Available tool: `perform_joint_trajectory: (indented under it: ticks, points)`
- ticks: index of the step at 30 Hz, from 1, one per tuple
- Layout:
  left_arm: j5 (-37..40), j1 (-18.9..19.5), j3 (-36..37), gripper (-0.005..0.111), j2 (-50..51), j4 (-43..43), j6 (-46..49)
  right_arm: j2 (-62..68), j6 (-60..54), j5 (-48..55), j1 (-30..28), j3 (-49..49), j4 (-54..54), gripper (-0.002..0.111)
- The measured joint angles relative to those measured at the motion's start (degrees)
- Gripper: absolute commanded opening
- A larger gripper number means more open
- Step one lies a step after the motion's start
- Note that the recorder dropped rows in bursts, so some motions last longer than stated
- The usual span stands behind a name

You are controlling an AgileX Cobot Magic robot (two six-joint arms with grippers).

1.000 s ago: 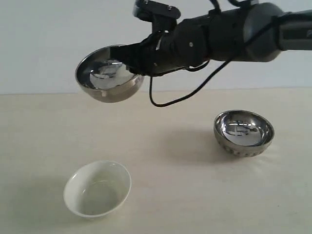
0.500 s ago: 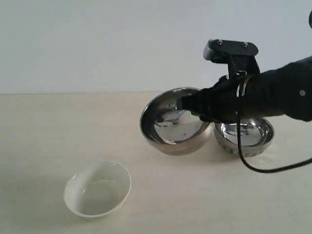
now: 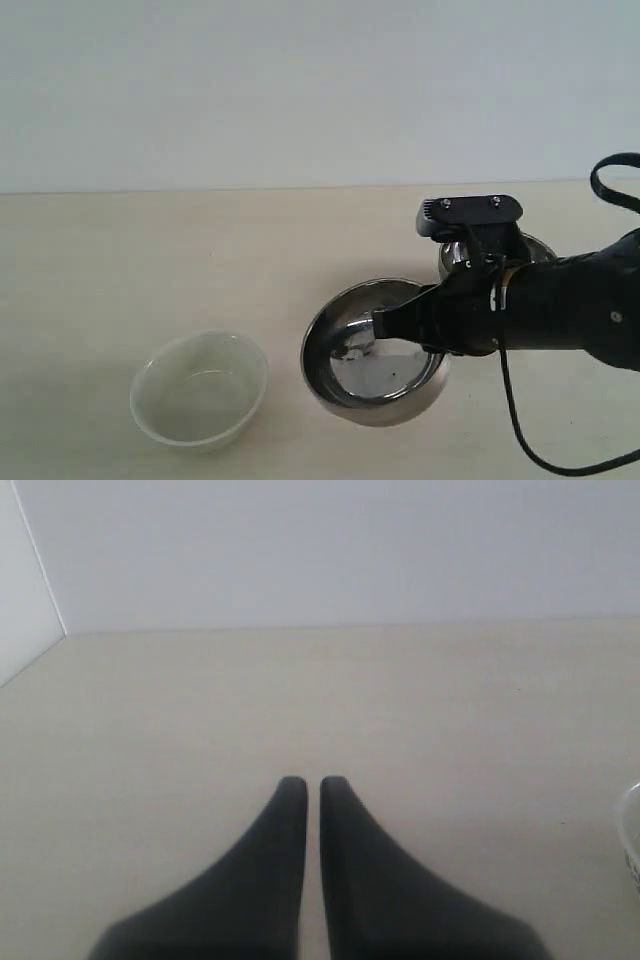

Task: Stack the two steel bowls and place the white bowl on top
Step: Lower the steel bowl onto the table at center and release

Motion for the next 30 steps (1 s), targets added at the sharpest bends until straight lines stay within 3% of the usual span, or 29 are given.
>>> perform_joint_trajectory:
  ticks: [30]
  points:
    - [0.00, 0.00, 0.00, 0.004, 0.00, 0.00, 0.00, 4.65, -0.61, -5.50, 1.68, 0.00, 0.00, 0.000]
